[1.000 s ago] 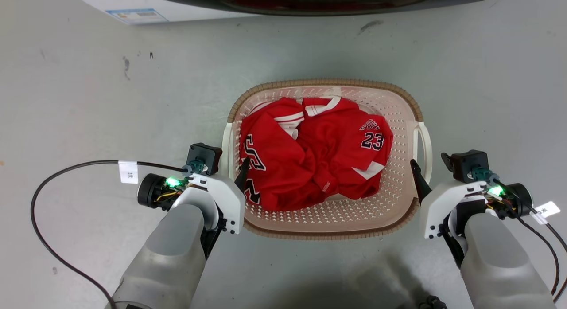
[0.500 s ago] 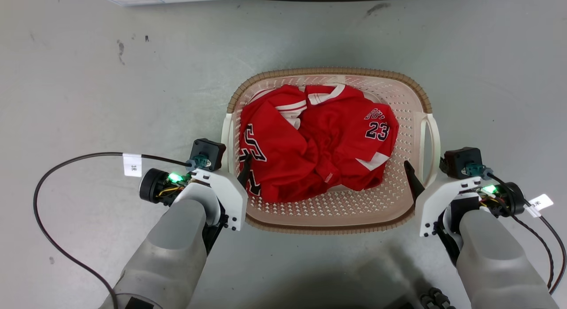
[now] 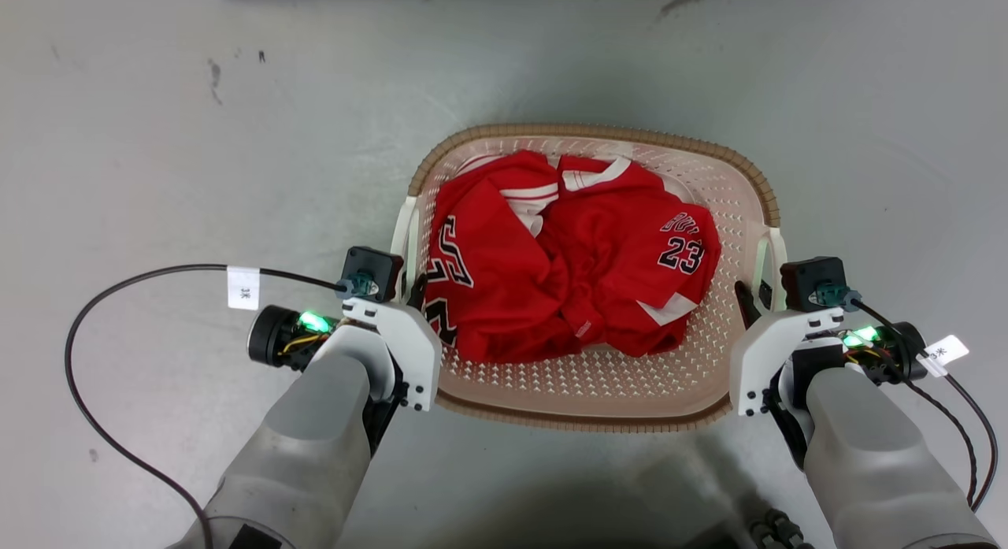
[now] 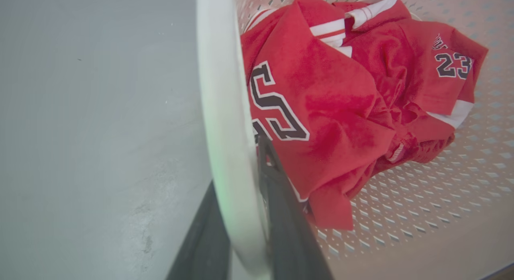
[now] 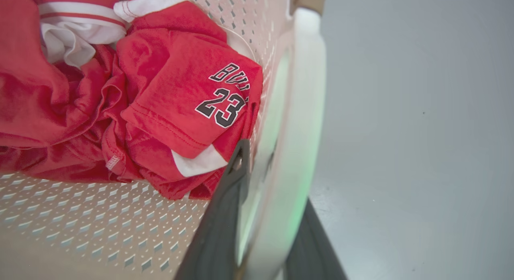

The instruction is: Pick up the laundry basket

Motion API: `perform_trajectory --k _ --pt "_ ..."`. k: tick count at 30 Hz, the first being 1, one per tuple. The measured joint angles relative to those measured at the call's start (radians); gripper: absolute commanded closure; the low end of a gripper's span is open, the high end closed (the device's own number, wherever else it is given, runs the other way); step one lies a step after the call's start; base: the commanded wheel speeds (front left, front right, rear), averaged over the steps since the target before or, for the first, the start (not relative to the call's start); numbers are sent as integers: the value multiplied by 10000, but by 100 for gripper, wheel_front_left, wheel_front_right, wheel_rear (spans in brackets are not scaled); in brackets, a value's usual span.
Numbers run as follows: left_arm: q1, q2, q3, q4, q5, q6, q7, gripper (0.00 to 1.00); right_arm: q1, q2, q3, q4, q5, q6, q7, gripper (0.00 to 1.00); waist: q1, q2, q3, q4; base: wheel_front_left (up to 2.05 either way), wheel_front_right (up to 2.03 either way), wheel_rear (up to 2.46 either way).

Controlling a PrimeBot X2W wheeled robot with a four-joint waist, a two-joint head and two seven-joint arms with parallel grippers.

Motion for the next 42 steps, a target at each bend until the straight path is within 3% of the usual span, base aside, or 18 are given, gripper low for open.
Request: perform_trajectory --k 13,42 --pt "608 13 -965 -96 -1377 27 995 100 402 -56 855 307 491 -15 259 100 -1 1 -1759 126 0 0 0" --pt "3086 581 -2959 -800 -4673 58 4374 100 2293 -150 5367 376 3661 -65 3195 100 -3 1 -7071 579 0 0 0"
